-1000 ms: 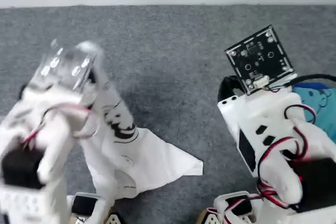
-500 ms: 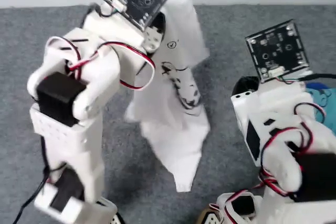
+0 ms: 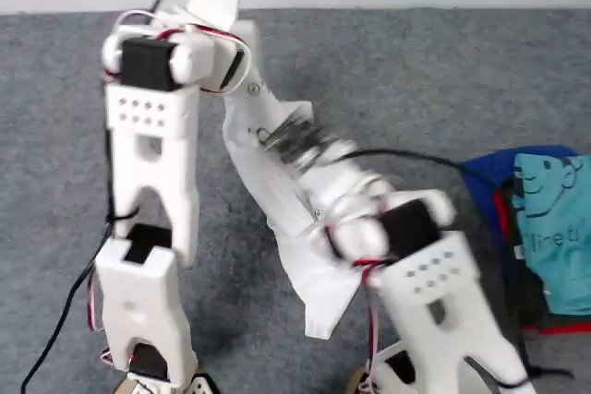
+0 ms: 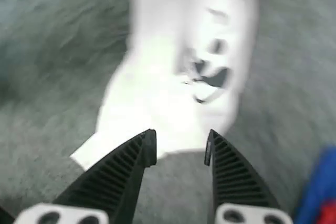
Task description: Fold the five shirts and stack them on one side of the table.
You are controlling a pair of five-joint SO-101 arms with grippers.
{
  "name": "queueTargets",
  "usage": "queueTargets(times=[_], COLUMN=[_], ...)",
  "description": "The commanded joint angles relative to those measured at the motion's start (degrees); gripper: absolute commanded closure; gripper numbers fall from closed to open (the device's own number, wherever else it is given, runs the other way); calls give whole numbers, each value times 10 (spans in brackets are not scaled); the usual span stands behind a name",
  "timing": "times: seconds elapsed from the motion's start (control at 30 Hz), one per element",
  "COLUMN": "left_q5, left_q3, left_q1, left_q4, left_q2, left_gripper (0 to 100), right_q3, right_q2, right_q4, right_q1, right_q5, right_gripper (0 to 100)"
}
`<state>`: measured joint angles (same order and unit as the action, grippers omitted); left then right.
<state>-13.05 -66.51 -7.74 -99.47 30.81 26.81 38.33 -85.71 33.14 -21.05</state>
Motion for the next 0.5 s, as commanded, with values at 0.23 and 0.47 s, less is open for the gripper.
queueTargets(times=[0.23,0.47], left_q5=[7,5], left_q3=[-42,-128], left_q1=[1,4], left_q4=[43,40], left_q2=[100,100], left_gripper=[986,986], right_q3=[116,86], right_q2=[-101,-250], right_q4=[232,280], right_q1=[61,175], right_q5=[-2,36], right_gripper=[848,848])
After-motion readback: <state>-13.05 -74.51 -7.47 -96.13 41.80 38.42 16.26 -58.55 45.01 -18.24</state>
